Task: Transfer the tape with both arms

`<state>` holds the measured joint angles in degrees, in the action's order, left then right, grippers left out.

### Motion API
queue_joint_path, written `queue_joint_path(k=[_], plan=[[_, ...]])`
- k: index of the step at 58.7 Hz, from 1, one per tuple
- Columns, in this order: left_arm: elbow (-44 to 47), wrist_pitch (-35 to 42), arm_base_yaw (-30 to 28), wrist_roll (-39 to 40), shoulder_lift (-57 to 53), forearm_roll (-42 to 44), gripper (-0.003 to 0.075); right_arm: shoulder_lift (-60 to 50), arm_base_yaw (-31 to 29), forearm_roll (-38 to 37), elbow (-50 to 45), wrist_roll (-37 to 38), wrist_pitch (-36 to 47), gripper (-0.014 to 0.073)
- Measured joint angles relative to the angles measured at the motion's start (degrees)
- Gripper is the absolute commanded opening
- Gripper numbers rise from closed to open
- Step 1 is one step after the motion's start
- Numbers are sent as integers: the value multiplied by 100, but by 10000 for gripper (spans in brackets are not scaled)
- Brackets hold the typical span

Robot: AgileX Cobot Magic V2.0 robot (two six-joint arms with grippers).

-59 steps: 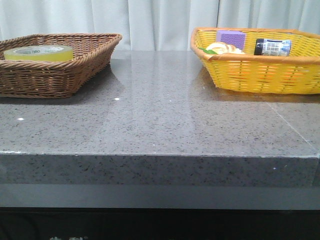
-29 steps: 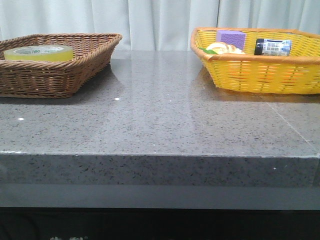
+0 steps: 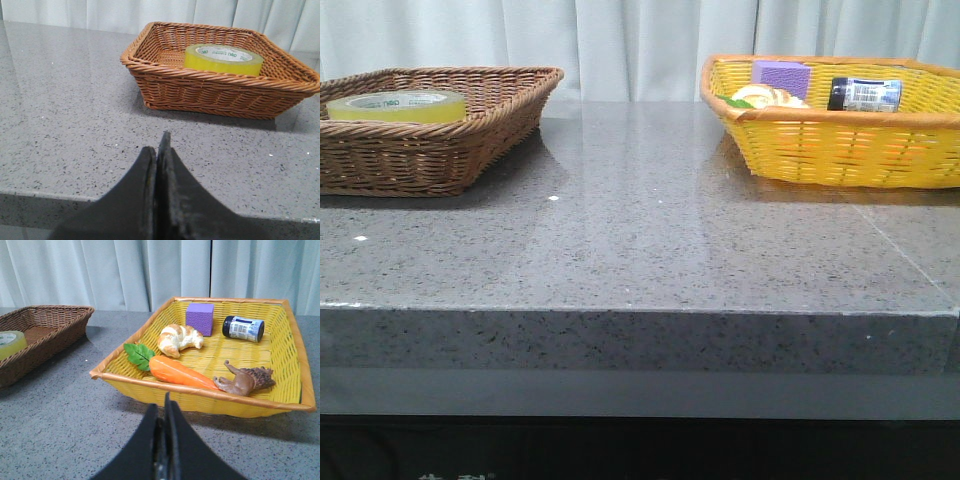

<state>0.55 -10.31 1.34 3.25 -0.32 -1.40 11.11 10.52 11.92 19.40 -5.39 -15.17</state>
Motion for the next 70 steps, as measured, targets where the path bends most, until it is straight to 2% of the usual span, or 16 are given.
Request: queue_joint_path(k=[40, 45, 53, 61, 70], plan=[[0, 0, 0, 0, 0, 0, -20, 0, 0, -62, -61, 0, 78, -69], [0, 0, 0, 0, 0, 0, -20, -32, -51, -173, -260, 0, 318, -69], [0, 0, 0, 0, 0, 0, -20, -326, -455, -229, -796, 0, 719, -69], [0, 0, 0, 0, 0, 0, -20, -911, -795, -229, -1478, 0, 738, -69], [0, 3, 0, 0, 0, 0, -20, -1162, -841, -229, -2045, 0, 689, -69]])
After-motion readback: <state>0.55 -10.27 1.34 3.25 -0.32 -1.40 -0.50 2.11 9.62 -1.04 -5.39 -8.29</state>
